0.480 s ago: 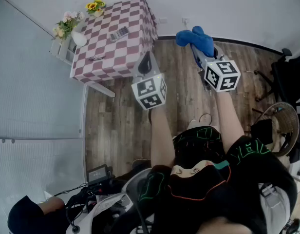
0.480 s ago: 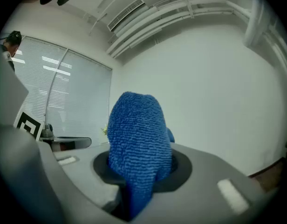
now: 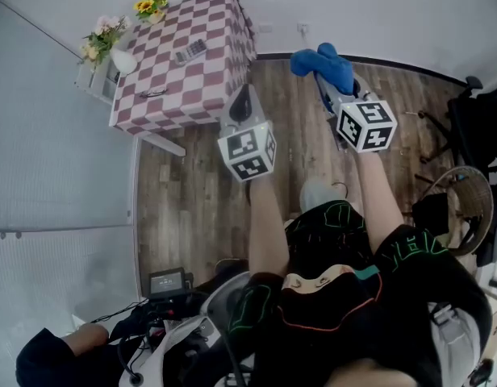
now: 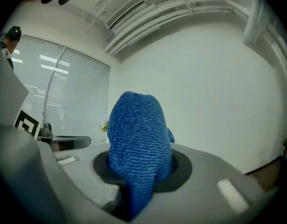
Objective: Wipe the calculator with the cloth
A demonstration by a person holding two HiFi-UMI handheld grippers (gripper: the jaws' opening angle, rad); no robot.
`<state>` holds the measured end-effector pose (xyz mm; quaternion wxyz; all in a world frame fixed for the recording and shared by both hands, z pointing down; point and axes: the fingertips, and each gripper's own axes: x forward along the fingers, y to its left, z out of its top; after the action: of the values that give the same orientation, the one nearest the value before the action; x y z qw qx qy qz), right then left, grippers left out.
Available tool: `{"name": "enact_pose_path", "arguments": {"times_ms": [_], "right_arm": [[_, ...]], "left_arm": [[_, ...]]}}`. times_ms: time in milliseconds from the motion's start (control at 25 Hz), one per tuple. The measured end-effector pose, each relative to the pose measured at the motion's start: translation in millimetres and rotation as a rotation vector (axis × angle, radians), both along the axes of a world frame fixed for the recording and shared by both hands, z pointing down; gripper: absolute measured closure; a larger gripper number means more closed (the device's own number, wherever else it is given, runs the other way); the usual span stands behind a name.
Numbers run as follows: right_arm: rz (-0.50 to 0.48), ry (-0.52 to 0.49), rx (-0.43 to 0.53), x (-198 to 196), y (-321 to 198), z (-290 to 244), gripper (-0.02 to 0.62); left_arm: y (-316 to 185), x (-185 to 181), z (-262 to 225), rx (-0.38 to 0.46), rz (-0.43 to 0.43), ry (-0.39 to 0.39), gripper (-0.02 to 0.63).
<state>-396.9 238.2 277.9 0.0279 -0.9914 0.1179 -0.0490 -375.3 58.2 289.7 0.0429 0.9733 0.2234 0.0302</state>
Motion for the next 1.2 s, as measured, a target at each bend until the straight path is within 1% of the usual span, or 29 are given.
{"name": "enact_pose_path", "arguments": {"times_ms": [120, 200, 360, 480, 600, 680, 800, 960, 1080, 1200], "right_arm": [[0.009, -0.061, 0.002, 7.0, 5.2, 22.1, 0.489], [-0.012, -0.085, 0.000, 18.9, -2.6, 32.8, 0.489], [-0.076, -0.109, 0.007, 53.1, -27.0, 45.9, 0.489], [-0.114, -0.124, 0.012, 85.4, -36.3, 55.6, 0.489], [-0.146, -0.144, 0.032, 120.5, -40.7, 70.7, 0.489], [-0.168, -0.158, 0.052, 147.1, -41.1, 81.3, 0.489], [-0.164, -0.179, 0.090, 189.3, -21.5, 89.3, 0.489], [-0.155, -0.170, 0.109, 247.1, 10.2, 80.4, 0.489], [-0.128, -0.167, 0.112, 285.8, 40.7, 73.4, 0.489], [-0.100, -0.128, 0.134, 318.5, 70.4, 52.8, 0.489]], "left_arm": [[2.5, 0.5, 20.9, 0.009, 0.001, -0.043, 0.595], [-6.4, 7.0, 34.4, 0.009, -0.022, -0.072, 0.595], [-30.9, 31.3, 51.5, 0.008, -0.085, -0.116, 0.595], [-39.0, 56.8, 62.5, 0.006, -0.124, -0.137, 0.595], [-32.7, 87.2, 81.4, 0.016, -0.139, -0.171, 0.595], [-23.6, 112.3, 91.3, 0.034, -0.130, -0.192, 0.595], [-3.1, 157.2, 93.5, 0.053, -0.113, -0.199, 0.595], [24.1, 220.5, 82.3, 0.047, -0.103, -0.189, 0.595], [50.5, 261.0, 74.3, 0.052, -0.083, -0.182, 0.595], [75.0, 294.5, 52.6, 0.050, -0.059, -0.135, 0.595]]}}
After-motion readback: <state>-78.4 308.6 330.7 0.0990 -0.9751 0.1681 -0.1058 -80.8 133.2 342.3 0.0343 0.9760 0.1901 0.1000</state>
